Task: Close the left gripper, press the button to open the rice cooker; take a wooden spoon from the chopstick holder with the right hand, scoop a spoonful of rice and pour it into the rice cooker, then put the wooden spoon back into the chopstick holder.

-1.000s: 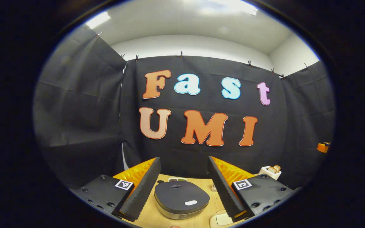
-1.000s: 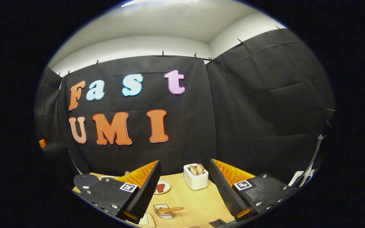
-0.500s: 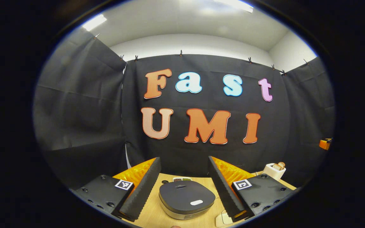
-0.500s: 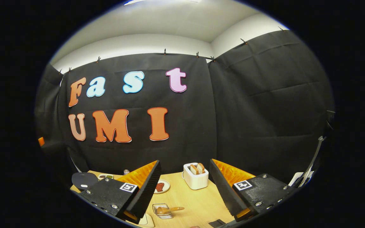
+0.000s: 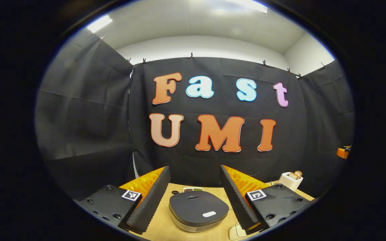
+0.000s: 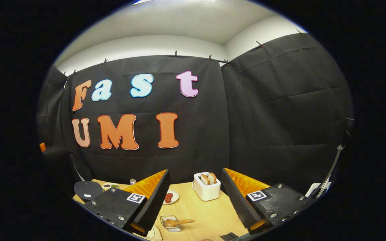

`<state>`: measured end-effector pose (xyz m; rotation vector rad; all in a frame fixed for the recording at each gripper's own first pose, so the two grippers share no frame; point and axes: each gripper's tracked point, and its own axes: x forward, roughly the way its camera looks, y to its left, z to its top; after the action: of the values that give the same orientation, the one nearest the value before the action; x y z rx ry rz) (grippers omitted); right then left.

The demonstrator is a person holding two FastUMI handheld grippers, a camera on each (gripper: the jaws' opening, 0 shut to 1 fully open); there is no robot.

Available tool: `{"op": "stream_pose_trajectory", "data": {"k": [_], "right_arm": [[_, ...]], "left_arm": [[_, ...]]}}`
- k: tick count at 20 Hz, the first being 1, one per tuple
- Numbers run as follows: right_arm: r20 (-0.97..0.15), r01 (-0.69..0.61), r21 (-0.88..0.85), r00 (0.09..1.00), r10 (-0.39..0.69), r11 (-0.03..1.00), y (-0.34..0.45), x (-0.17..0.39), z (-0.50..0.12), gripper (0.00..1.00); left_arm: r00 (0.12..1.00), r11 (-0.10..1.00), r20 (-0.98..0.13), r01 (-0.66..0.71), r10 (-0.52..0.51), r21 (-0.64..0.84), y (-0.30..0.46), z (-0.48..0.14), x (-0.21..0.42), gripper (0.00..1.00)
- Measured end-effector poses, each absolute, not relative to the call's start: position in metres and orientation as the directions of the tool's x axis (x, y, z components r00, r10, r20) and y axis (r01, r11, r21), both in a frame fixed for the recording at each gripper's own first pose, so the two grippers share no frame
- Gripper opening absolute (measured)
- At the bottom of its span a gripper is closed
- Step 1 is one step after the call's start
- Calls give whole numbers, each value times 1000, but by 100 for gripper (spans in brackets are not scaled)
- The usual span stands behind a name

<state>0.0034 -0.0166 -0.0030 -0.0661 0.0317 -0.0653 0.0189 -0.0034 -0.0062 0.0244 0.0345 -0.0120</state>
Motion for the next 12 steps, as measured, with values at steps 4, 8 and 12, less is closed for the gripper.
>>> {"op": "stream_pose_trajectory", "data": {"k": [4,8,12], "right_arm": [[-31,63,-68,997,-65,996,-16,3,-3,95],[-35,61,-75,997,-63,995,-14,4,-4,95],[-24,34,-79,999,-36,996,-7,3,0,95]], "left_arm": [[999,1000,-48,8,-6,29,-4,-7,23,83],[998,999,-55,-2,4,46,2,-7,22,74],[998,998,-67,-12,16,63,-1,-9,21,49]]}}
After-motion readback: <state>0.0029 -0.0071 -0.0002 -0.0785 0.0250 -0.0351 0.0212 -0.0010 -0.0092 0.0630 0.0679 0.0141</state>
